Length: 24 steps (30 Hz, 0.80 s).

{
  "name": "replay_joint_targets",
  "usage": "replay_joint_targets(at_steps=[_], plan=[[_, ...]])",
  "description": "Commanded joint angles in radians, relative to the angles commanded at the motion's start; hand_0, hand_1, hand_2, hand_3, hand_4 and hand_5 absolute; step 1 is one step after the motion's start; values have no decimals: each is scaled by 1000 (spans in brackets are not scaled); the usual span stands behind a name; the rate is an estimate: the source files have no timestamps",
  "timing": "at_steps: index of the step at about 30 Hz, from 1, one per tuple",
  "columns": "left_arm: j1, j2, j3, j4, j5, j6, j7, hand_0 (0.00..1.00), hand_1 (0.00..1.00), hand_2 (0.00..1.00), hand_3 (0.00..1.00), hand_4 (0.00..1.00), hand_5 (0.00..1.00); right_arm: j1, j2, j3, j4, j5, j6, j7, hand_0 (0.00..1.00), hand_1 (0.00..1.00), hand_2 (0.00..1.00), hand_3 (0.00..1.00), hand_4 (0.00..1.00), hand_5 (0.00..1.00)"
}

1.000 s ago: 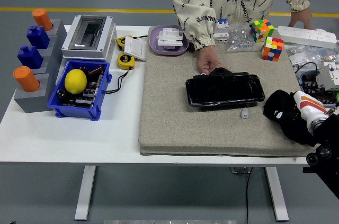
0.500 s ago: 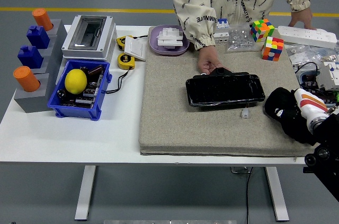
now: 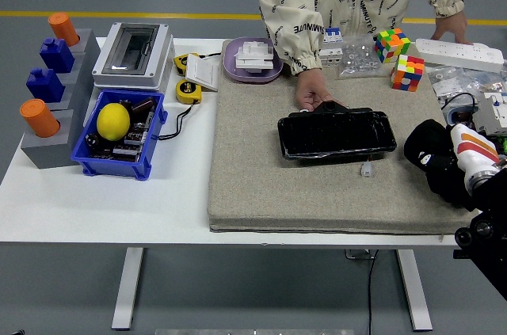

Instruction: Pick the rag up,wipe the panel,place it on the desk

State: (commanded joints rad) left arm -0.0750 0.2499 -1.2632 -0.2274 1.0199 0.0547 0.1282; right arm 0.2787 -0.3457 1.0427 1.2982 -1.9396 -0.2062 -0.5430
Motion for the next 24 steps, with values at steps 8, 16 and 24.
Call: replay_joint_targets(at_steps=[8,16,24], plan=[[1,0,-1,1,0,0,0,653,661,694,580,675,436,1,2,-2,-10,8,90,33,412,489,536,515,699,182],[1,-1,-2,1,1,0,0,652,660,695,580,676,436,1,1,0,-11,12,97,47,412,489,536,515,699,182],[3,-4,-8,1,1,0,1,654,660,695,580,674,435,1,0,-1,-8,-6,76,42,412,489,536,515,699,182]])
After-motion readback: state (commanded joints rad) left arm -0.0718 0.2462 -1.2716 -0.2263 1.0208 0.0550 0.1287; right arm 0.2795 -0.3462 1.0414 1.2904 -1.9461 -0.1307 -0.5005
